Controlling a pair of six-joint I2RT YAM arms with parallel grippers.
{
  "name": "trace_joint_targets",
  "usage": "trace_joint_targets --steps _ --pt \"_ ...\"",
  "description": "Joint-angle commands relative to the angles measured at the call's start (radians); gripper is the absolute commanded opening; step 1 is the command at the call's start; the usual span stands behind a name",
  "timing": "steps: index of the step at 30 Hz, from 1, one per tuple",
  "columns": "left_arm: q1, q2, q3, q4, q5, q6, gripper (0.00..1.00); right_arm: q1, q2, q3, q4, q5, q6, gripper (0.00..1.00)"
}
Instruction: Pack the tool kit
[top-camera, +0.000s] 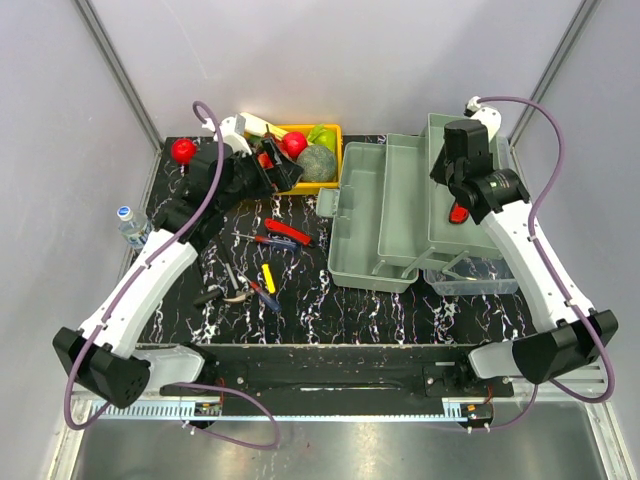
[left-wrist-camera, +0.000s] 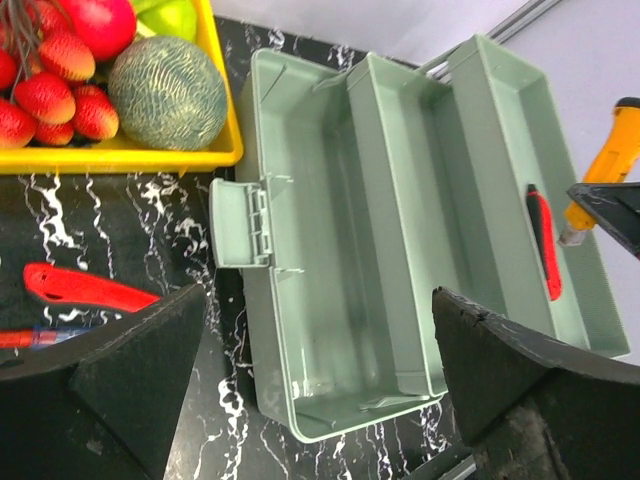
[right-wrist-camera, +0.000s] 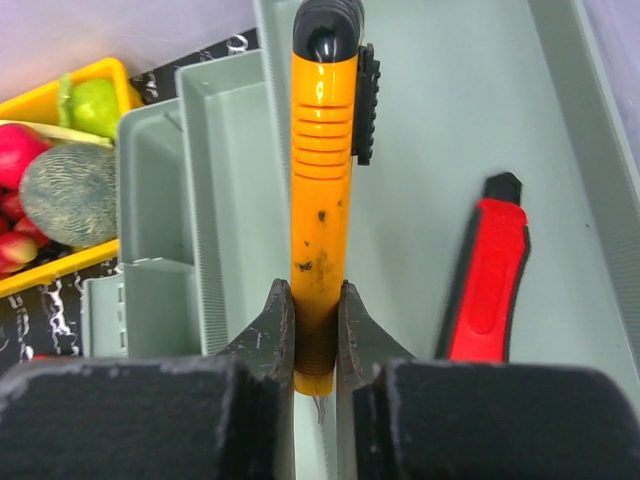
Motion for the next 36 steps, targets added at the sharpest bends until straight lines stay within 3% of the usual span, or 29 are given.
trace_joint_targets --steps 1,6,13,15,19,21,29,36 --pt "0.012 0.005 0.033 -0.042 -0.013 -0.02 0.99 -0.025 -0.003 -0.01 -0.018 0.089 0.056 0.0" --pt "0.022 0.013 0.02 -0.049 -0.009 -0.032 0.99 -0.039 -0.009 -0.067 -0.026 0.074 0.048 0.02" --pt "0.033 0.04 0.025 -0.058 0.002 -0.041 0.99 -0.042 0.015 -0.086 -0.077 0.055 0.062 0.11" --pt "0.038 0.045 0.028 -0.062 -0.002 -0.046 0.99 -0.042 0.012 -0.084 -0.083 0.063 0.065 0.21" --pt "0.042 0.059 0.026 -0.075 -0.009 -0.054 0.99 -0.042 0.009 -0.069 -0.1 0.073 0.062 0.52" --pt "0.045 0.071 0.026 -0.084 -0.015 -0.057 0.99 -0.042 0.009 -0.057 -0.101 0.072 0.059 0.57" --pt "0.073 0.158 0.059 -0.174 -0.058 -0.069 0.99 -0.042 -0.035 0.02 -0.109 0.041 0.05 0.59" --pt "0.091 0.306 0.034 -0.194 -0.147 -0.207 0.99 -0.042 -0.127 0.036 -0.014 -0.136 0.016 0.6"
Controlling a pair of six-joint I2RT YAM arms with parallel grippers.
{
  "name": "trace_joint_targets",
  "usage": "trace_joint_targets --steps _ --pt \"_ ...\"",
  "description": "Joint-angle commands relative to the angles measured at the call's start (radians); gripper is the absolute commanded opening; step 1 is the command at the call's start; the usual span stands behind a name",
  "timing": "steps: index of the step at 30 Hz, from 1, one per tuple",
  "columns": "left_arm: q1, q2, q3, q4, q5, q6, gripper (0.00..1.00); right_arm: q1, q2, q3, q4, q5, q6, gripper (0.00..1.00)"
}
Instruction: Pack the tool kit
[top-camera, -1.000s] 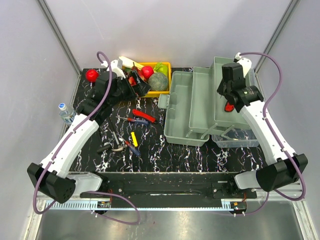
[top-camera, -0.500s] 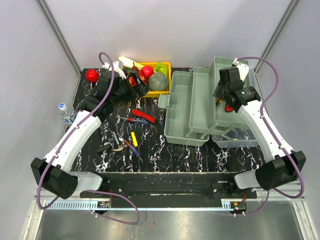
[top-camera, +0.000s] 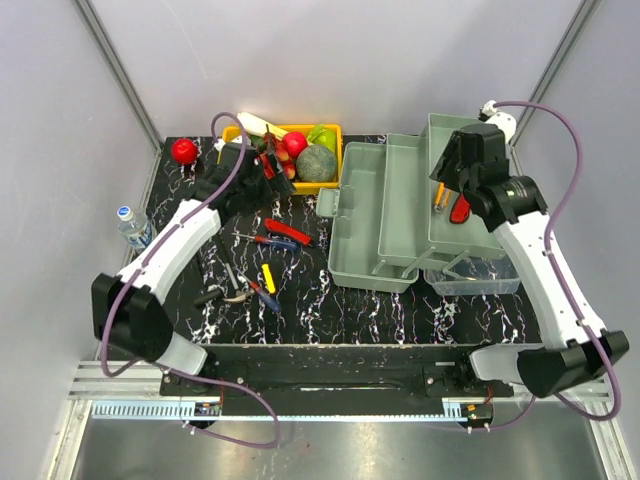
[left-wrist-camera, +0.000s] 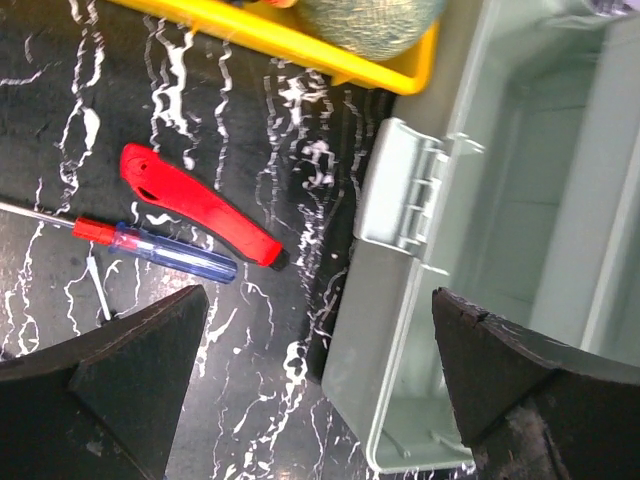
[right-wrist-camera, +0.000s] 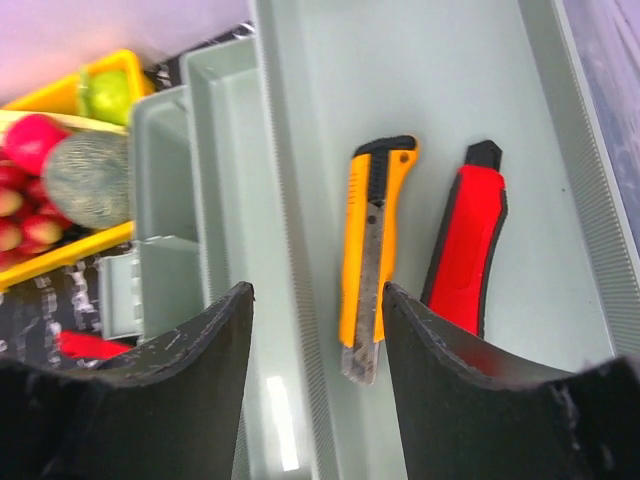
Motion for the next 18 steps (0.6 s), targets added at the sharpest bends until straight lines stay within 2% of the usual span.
trace_joint_targets --steps 1,5,9,18 --pt "0.012 0.105 0.016 -0.007 -0.114 -0.138 0.99 -0.004 -0.089 0.04 0.089 -0.126 -0.026 0.6" --pt "0.015 0.191 0.008 0.018 -0.176 -0.267 0.88 -0.004 -0.109 0.028 0.087 -0.127 -0.017 0.6" --pt "0.014 0.279 0.049 0.006 -0.223 -0.312 0.78 -0.004 -0.138 -0.002 0.084 -0.115 -0.012 0.6" --pt "0.015 0.382 0.049 0.002 -0.292 -0.327 0.75 -0.002 -0.155 -0.014 0.09 -0.087 -0.007 0.6"
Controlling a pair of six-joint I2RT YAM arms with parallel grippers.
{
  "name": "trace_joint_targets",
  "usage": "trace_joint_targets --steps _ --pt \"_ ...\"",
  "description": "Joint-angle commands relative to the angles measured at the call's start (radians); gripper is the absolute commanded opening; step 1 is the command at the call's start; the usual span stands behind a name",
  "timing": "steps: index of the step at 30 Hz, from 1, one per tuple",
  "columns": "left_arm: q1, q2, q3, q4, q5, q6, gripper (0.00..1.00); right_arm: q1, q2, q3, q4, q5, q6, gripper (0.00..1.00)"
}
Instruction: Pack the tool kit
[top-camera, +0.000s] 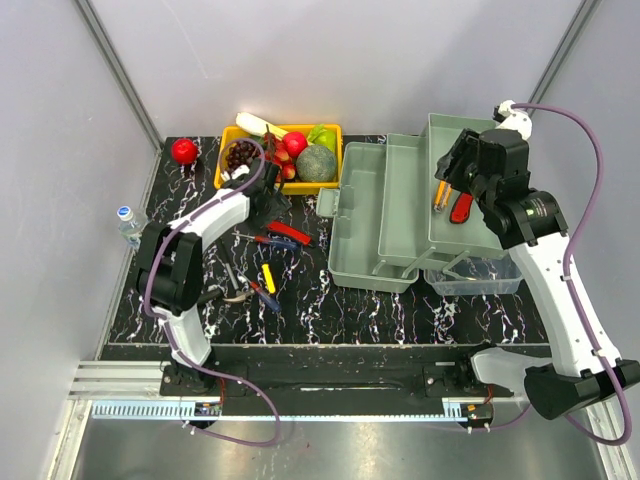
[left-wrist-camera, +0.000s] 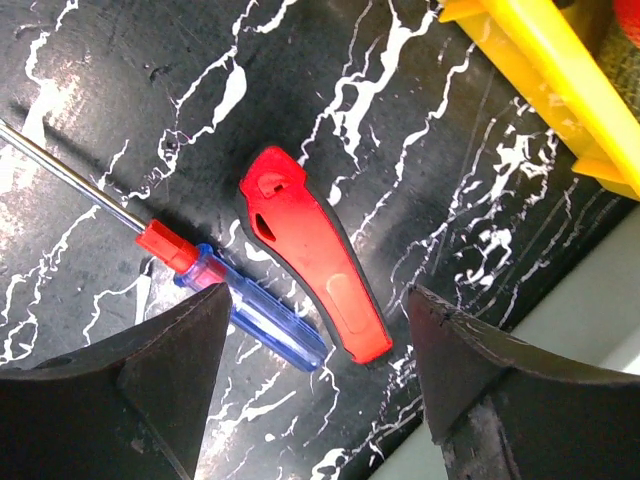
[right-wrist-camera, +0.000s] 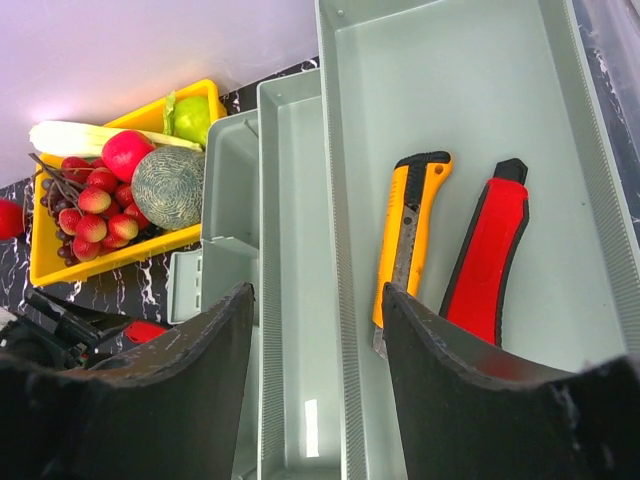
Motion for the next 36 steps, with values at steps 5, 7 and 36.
trace_joint_targets --steps 5,7,36 --pt "0.006 0.07 0.012 0.127 -0.069 -0.012 0.73 -0.004 -0.008 0.004 0.039 0.02 -0.015 0.6" --pt "0.007 0.087 0.018 0.127 -0.078 -0.001 0.73 -0.004 -0.002 0.011 0.042 0.023 -0.025 0.6" --pt "0.026 0.152 0.057 0.142 0.086 0.163 0.18 -0.004 0.006 0.031 0.141 -0.122 -0.264 0.65"
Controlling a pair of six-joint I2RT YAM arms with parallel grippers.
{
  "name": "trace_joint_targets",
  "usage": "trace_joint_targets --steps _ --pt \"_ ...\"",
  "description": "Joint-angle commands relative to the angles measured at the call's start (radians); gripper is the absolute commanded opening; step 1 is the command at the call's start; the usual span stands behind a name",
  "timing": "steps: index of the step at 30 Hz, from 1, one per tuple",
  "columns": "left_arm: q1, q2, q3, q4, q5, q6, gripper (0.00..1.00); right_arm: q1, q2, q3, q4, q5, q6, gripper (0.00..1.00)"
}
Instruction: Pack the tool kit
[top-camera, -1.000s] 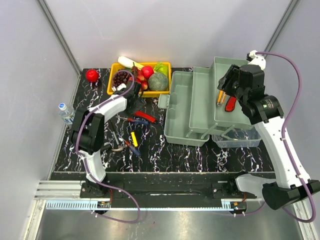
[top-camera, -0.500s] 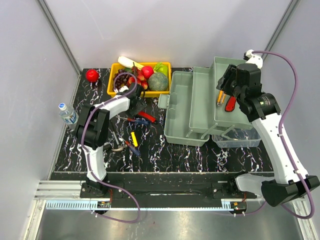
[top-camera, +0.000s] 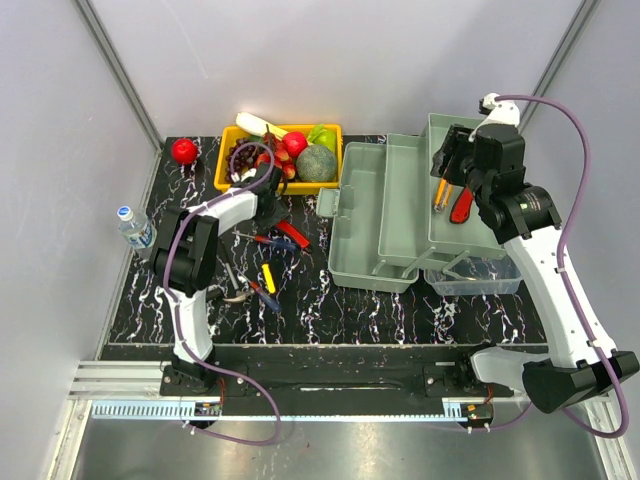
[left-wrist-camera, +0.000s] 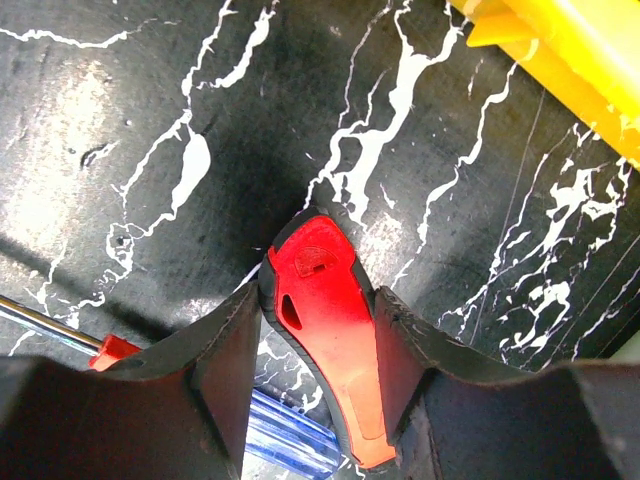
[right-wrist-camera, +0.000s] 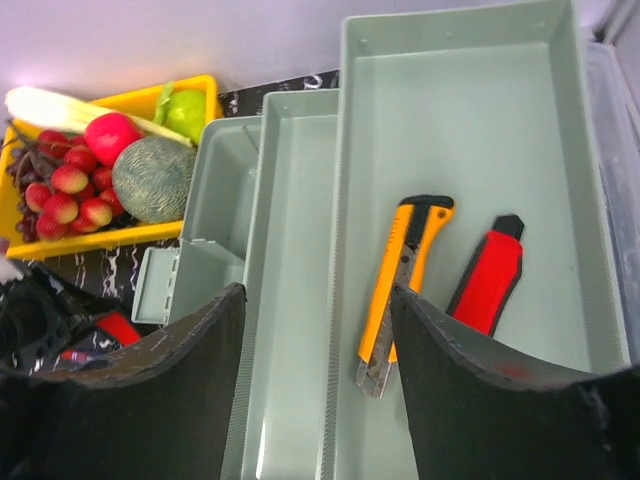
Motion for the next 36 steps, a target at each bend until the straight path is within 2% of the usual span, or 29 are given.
trace_joint_targets --steps 1,4,6,9,13,19,25,32,36 --pt "0.005 -0.059 0.012 0.039 0.064 0.075 0.17 -0.004 -0.023 0.025 0.078 -0.184 -0.135 0.66" --pt "0.004 -0.137 0.006 0.055 0.072 0.095 0.12 -0.004 -0.032 -0.015 0.107 -0.498 -0.201 0.76" --pt "0.005 -0.203 0.001 0.067 0.078 0.106 0.09 -0.004 -0.036 -0.044 0.141 -0.63 -0.201 0.8" --pt "0.004 -0.283 0.001 0.073 0.093 0.123 0.08 -0.004 -0.02 -0.059 0.167 -0.76 -0.169 0.87" --pt "0.004 -0.389 -0.011 0.075 0.119 0.143 0.07 0.022 0.007 -0.07 0.213 -0.859 -0.121 0.9" --pt "-0.024 -0.568 -0.048 0.139 0.185 0.218 0.07 0.226 0.095 -0.035 0.242 -0.803 -0.123 0.92" --pt "-0.077 -0.697 -0.051 0.243 0.299 0.283 0.09 0.304 0.197 0.017 0.293 -0.751 -0.077 0.89" --pt "-0.125 -0.74 -0.049 0.303 0.339 0.298 0.11 0.349 0.262 0.068 0.313 -0.692 -0.061 0.75" --pt "-0.15 -0.744 -0.043 0.316 0.329 0.315 0.11 0.366 0.262 0.06 0.326 -0.68 -0.047 0.6"
